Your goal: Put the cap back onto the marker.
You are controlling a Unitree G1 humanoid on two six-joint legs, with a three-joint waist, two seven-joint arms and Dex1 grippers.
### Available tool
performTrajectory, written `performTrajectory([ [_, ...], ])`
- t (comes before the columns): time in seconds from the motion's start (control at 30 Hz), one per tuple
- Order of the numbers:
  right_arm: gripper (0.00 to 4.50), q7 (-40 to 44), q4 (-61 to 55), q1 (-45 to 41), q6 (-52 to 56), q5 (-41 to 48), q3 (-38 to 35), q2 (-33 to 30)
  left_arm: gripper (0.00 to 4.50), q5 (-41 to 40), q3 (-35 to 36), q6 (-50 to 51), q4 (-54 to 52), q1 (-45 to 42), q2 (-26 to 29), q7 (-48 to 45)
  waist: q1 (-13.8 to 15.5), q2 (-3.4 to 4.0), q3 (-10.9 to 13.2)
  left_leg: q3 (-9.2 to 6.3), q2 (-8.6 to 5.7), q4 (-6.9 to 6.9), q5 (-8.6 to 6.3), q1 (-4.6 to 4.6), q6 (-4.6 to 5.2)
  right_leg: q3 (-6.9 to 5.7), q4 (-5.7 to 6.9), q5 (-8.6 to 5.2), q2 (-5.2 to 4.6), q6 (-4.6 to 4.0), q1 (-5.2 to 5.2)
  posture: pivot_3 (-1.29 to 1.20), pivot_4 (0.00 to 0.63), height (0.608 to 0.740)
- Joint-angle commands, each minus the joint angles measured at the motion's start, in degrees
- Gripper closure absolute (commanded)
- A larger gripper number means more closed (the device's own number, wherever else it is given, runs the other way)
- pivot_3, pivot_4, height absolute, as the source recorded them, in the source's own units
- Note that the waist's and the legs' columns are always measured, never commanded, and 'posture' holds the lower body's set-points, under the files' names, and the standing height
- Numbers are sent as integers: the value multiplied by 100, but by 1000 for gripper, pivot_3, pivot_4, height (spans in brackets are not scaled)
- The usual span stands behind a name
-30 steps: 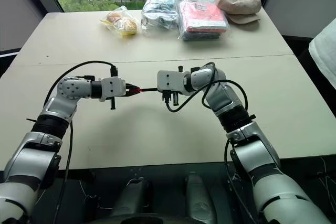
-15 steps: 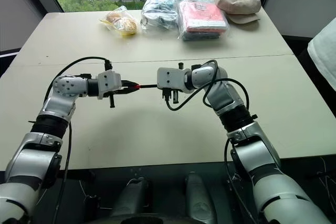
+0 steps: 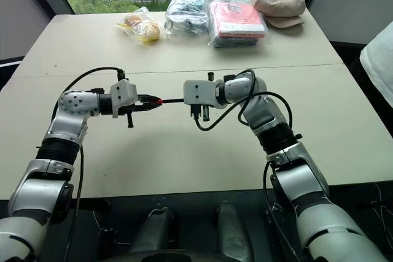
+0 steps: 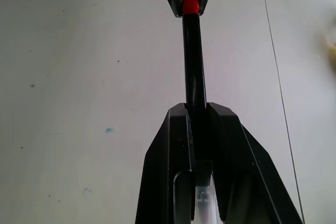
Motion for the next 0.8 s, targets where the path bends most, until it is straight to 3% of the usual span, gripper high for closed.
performTrajectory([
  [0.03, 4444, 177, -385, -159, -438, 316, 467, 475, 4500, -461, -251, -237, -836, -274, -456, -157, -2, 0, 0, 0, 0, 0, 0, 0, 0, 0, 0, 0, 0, 0, 0, 0, 150, 740],
  [0.47, 4444, 371, -328, -324, -310, 230, 512, 619, 4500, 251, -439, -603, -558, -393, -420, 57, -1, 0, 0, 0, 0, 0, 0, 0, 0, 0, 0, 0, 0, 0, 0, 0, 150, 740],
  [0.8, 4444, 291, -440, -292, -213, 159, 581, 875, 4500, 186, -392, -439, -620, -425, -588, 321, 2, 0, 0, 0, 0, 1, 0, -1, 0, 0, 0, 0, 0, 0, -1, 0, 150, 740],
])
